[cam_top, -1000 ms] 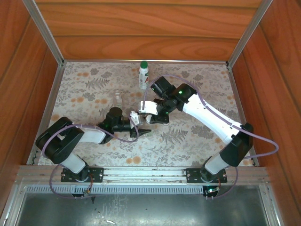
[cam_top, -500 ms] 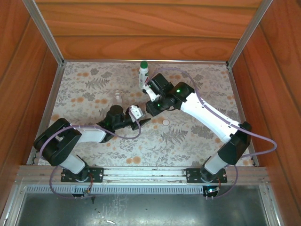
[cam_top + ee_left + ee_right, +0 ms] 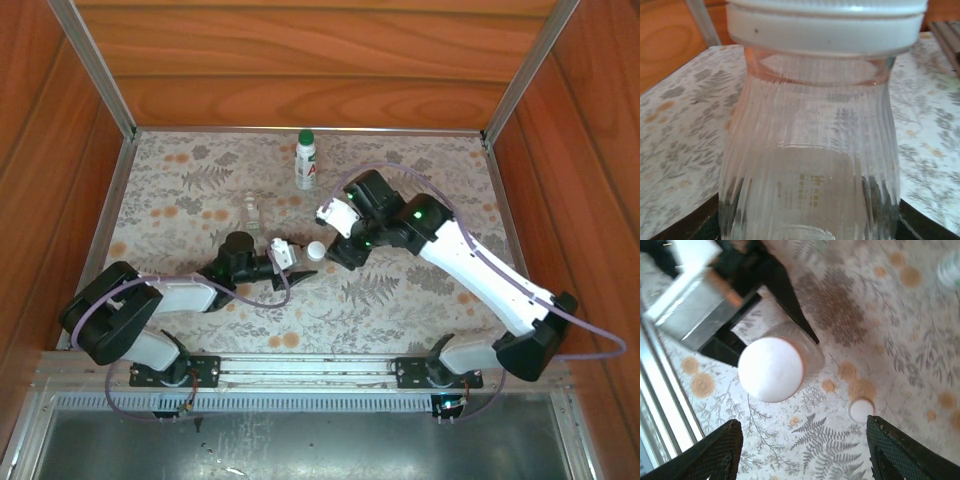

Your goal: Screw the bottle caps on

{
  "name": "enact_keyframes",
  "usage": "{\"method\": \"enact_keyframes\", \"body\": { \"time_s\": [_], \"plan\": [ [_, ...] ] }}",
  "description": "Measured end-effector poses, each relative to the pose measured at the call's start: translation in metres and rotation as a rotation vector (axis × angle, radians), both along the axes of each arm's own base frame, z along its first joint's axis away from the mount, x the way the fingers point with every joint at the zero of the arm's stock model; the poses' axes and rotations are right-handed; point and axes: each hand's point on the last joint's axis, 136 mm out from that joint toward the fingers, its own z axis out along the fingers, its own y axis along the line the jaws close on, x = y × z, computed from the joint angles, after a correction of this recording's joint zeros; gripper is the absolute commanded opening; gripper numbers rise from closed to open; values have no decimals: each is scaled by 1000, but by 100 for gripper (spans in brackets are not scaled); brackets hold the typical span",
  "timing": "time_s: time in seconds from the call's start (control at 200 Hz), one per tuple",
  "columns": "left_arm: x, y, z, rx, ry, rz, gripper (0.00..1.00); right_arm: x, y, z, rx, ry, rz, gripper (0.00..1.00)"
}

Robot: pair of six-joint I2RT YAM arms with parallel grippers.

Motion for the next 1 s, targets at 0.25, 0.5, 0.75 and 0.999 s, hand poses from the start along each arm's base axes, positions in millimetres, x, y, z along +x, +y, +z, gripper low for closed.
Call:
{"method": "enact_keyframes", "body": {
  "time_s": [0.25,0.5,0.75,0.999],
  "plan": [
    [-17,-3,4,-19,-10,-100,58,-24,19,4,-9,-120,390,69],
    [-21,-4,5,-22,-8,-126,58,-20,37,-10,-52,-120,510,59],
    [-21,-4,4,-20,-4,-125,58,-24,35,-19,-82,-85,543,52],
    [-22,-4,3,-19,4,-125,58,-26,34,-20,-88,-78,550,31]
  ]
}}
